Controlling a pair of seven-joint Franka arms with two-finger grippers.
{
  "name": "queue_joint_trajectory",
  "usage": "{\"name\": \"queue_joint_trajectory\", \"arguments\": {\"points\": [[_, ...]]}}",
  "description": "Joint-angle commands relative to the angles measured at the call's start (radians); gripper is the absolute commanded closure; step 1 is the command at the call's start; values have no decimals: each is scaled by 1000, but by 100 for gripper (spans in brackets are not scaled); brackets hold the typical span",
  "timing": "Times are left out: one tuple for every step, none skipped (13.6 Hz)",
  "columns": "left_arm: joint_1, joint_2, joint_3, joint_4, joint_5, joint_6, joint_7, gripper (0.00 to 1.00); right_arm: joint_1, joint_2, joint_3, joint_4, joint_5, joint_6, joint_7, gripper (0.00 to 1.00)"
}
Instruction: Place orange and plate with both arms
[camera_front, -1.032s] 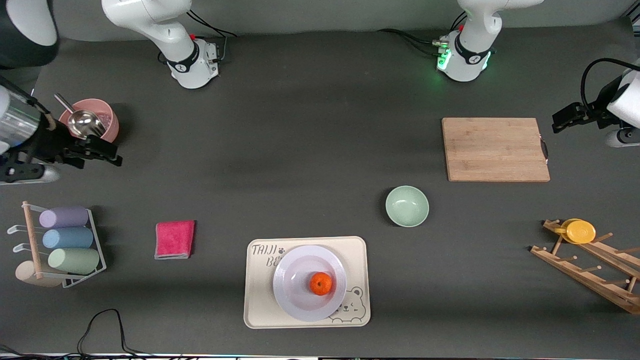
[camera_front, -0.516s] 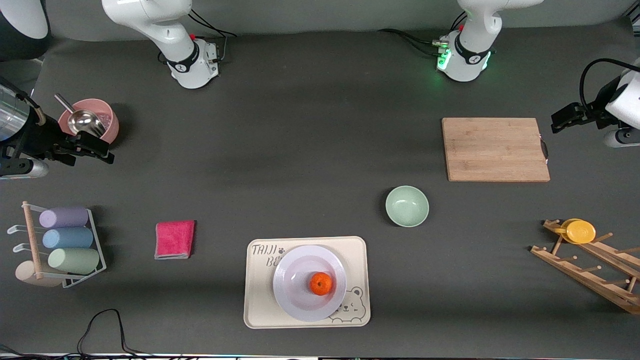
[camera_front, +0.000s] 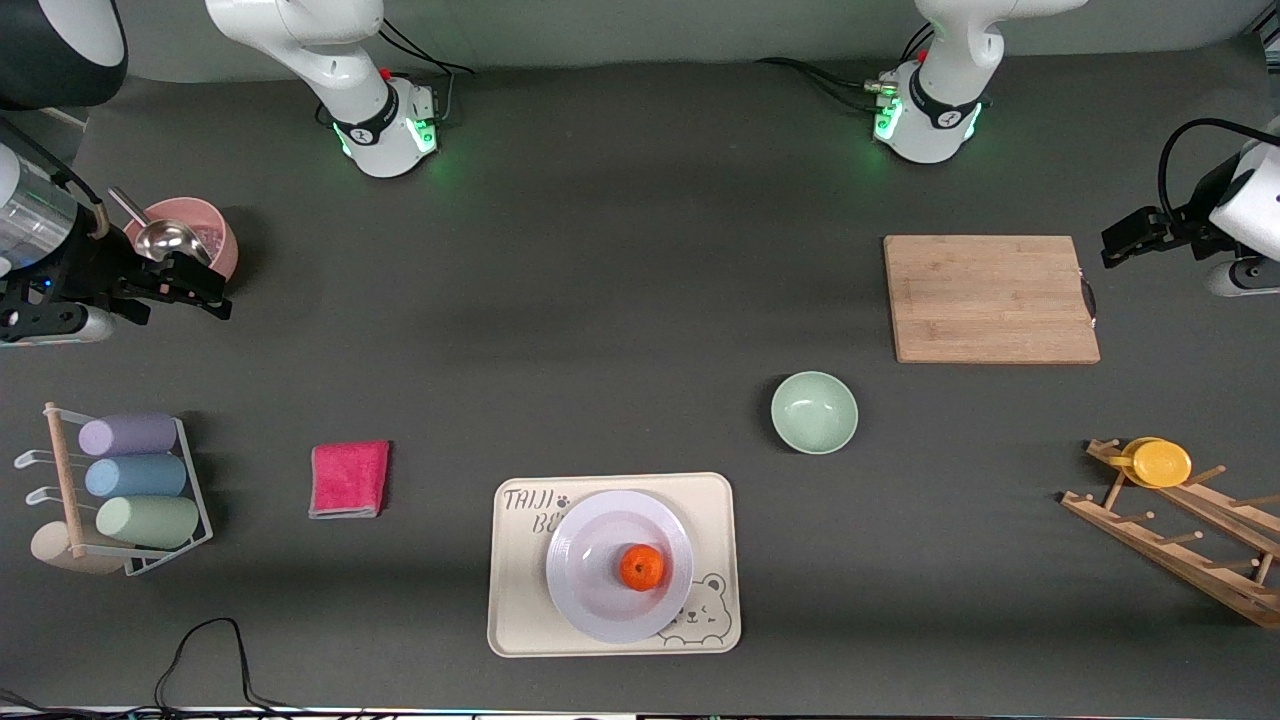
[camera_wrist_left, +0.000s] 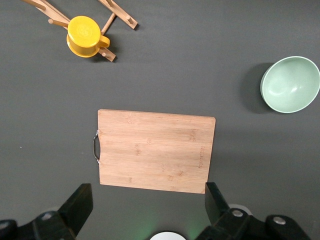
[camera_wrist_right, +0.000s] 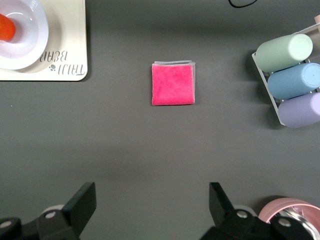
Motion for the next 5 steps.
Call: {"name": "queue_joint_trajectory", "arguments": {"points": [[6, 2, -6, 12, 2, -10, -13, 0, -12, -23, -5, -35, -12, 25, 17, 0], [7, 2, -6, 12, 2, -10, -11, 0, -12, -18, -5, -32, -13, 41, 16, 0], [7, 2, -6, 12, 2, -11, -13, 0, -13, -11, -11, -33, -13, 54, 17, 0], [7, 2, -6, 12, 2, -13, -13, 0, -13, -8, -16, -30, -13, 48, 17, 0], [6, 2, -4, 12, 3, -15, -13, 0, -6, -5, -13, -21, -25, 44, 26, 0]]}}
